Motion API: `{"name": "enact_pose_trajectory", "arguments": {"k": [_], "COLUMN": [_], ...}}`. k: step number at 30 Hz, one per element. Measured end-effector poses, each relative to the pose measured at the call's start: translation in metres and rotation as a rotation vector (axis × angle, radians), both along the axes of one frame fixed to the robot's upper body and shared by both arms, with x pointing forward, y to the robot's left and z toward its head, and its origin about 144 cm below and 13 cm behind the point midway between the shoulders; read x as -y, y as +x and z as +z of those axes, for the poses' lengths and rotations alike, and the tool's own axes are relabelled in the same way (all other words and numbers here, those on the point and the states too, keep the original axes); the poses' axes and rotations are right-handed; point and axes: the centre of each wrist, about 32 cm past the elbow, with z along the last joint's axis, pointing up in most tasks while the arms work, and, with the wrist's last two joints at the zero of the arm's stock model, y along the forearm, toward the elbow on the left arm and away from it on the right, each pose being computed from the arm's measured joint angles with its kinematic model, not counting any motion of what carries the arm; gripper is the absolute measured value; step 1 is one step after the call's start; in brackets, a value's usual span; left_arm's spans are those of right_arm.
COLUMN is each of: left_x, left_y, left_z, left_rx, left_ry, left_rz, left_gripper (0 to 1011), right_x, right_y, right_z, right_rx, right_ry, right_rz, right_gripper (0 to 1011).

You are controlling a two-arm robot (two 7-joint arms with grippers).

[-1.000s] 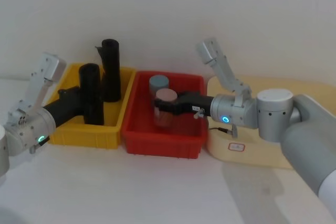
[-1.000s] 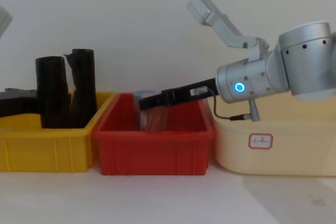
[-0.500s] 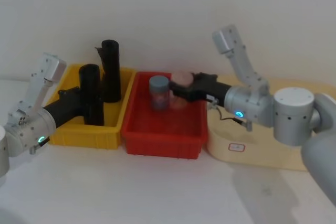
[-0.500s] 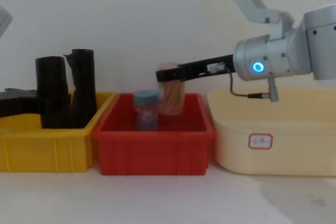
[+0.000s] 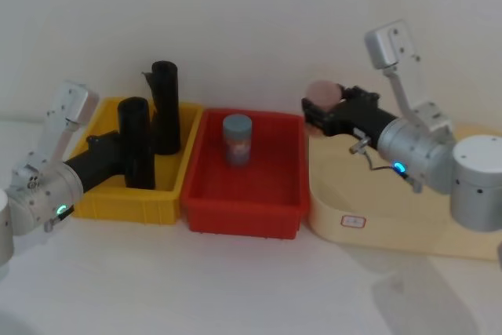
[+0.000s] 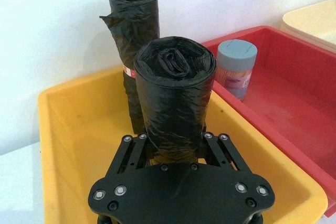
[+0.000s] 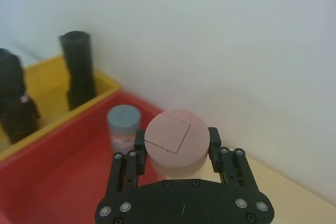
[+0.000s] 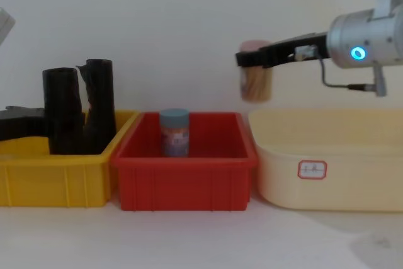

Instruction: Pick up the garbage bag with the one hand and transfer it to the other hand.

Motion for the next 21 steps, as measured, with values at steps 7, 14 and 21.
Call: {"name": "enact_pose_trajectory", "arguments": {"k": [7, 14, 21], "left_x": [0.0, 0.0, 0.0], "left_y": [0.0, 0.0, 0.0], "left_z": [0.0, 0.0, 0.0], "left_rx": [0.0, 0.0, 0.0], "left_ry": [0.0, 0.0, 0.0], "left_rz": [0.0, 0.0, 0.0], "left_gripper": [394, 394, 394], "right_x": [0.016, 0.037, 0.055], "right_y": [-0.017, -0.032, -0.039], "right_z": [0.007, 0.01, 0.012], "right_rx": [0.028, 0.006, -0.037], "right_ry": [-0.031, -0.059, -0.077], "right_rz": [-0.105, -0.203, -0.249], "right_gripper": [664, 665, 664]}}
